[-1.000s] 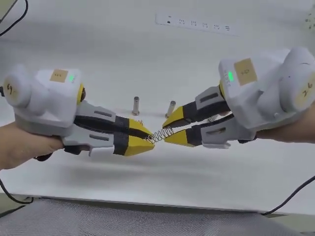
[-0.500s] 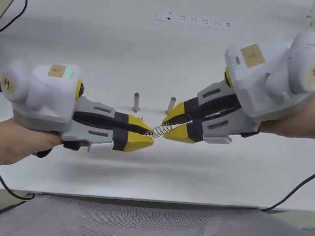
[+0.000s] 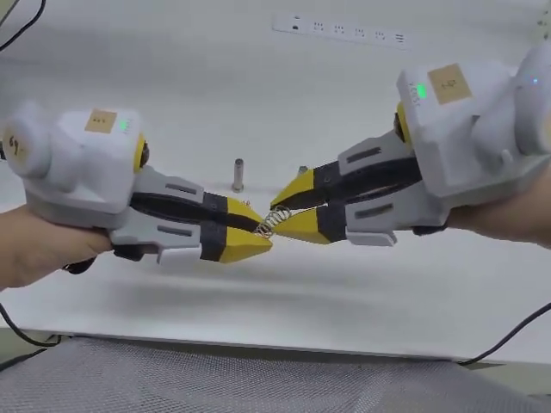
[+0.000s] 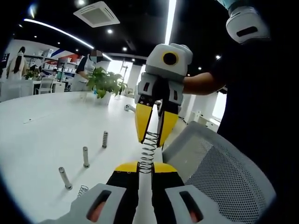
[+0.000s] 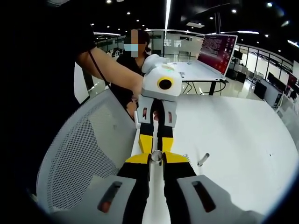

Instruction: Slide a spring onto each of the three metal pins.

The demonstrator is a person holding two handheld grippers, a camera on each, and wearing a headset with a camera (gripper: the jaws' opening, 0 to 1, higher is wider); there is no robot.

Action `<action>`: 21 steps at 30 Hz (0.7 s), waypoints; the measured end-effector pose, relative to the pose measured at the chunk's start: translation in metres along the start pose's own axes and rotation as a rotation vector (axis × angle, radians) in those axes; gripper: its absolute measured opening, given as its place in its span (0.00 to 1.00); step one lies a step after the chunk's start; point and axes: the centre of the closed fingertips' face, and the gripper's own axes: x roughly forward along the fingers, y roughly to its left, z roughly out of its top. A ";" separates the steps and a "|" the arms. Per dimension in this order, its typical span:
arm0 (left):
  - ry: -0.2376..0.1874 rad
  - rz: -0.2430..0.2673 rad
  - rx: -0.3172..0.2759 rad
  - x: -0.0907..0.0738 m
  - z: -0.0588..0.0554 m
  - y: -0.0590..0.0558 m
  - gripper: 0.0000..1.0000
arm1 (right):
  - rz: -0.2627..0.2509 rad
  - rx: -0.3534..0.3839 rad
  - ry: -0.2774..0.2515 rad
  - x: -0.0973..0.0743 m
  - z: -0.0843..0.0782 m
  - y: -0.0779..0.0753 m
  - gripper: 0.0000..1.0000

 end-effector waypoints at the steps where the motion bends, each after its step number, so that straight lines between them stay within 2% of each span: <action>1: -0.001 0.000 0.000 0.000 0.000 0.000 0.01 | -0.004 0.000 -0.006 0.000 0.001 0.000 0.08; 10: -0.026 0.008 0.001 0.000 0.007 0.001 0.01 | -0.060 0.042 -0.099 0.003 0.014 -0.006 0.08; 18: -0.012 0.034 0.047 0.001 0.004 0.004 0.01 | -0.101 -0.015 -0.091 0.008 0.012 -0.004 0.07; 21: -0.009 0.054 0.059 0.001 0.003 0.008 0.01 | -0.124 -0.061 -0.076 0.009 0.011 -0.006 0.07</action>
